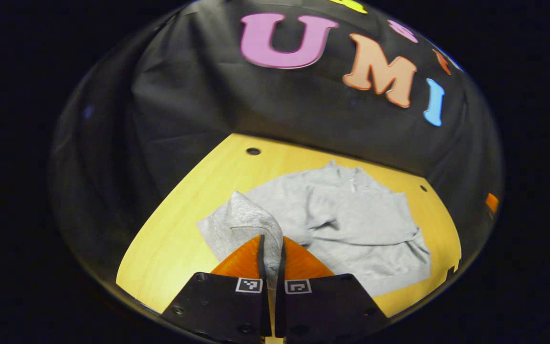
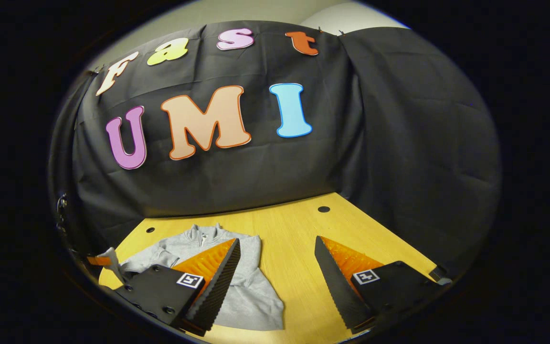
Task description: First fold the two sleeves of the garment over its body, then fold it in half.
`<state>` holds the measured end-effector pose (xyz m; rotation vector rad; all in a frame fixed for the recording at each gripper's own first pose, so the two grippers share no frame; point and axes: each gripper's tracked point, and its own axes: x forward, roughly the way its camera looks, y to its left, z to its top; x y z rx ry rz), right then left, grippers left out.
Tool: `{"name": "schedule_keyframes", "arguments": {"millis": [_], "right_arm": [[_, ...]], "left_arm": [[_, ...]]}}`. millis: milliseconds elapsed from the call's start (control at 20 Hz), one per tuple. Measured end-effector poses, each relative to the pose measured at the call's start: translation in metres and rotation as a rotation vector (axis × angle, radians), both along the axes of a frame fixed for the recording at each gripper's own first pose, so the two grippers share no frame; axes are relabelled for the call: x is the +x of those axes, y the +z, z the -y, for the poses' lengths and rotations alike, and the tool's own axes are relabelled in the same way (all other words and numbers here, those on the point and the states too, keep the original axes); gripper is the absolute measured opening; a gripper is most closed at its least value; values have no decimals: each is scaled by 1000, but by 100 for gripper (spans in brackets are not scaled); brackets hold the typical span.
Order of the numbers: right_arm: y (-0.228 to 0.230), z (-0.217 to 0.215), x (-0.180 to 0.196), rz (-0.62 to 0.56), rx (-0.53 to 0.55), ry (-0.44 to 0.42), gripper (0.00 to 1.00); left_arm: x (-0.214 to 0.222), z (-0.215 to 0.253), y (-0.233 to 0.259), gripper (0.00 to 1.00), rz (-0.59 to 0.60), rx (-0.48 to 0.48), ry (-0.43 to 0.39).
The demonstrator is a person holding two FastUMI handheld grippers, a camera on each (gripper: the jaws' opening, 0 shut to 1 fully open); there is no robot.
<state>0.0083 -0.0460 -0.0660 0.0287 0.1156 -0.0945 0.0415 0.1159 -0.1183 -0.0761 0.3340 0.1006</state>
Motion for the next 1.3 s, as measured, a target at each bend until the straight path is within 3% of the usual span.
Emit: {"name": "schedule_keyframes", "arguments": {"millis": [150,450,500,600,850,1150,1250,1300], "right_arm": [[-11,8,-8,-18,14,8,97],[-26,18,-15,-61,6,58,93],[-28,20,-14,-64,5,66,98],[-30,29,-12,-73,-6,71,97],[-39,51,-11,-107,7,65,98],[-58,68,-2,-157,0,71,98],[-60,69,1,-166,-5,76,93],[-59,68,3,-167,-9,82,94]], "left_arm": [[30,65,22,2,43,66,-124],[63,239,61,2,121,85,-417],[68,272,64,2,132,84,-465],[84,308,60,2,138,106,-512],[110,356,39,2,124,121,-551],[172,377,-20,5,39,135,-490],[180,390,-26,19,31,133,-528],[186,393,-26,39,40,144,-539]]}}
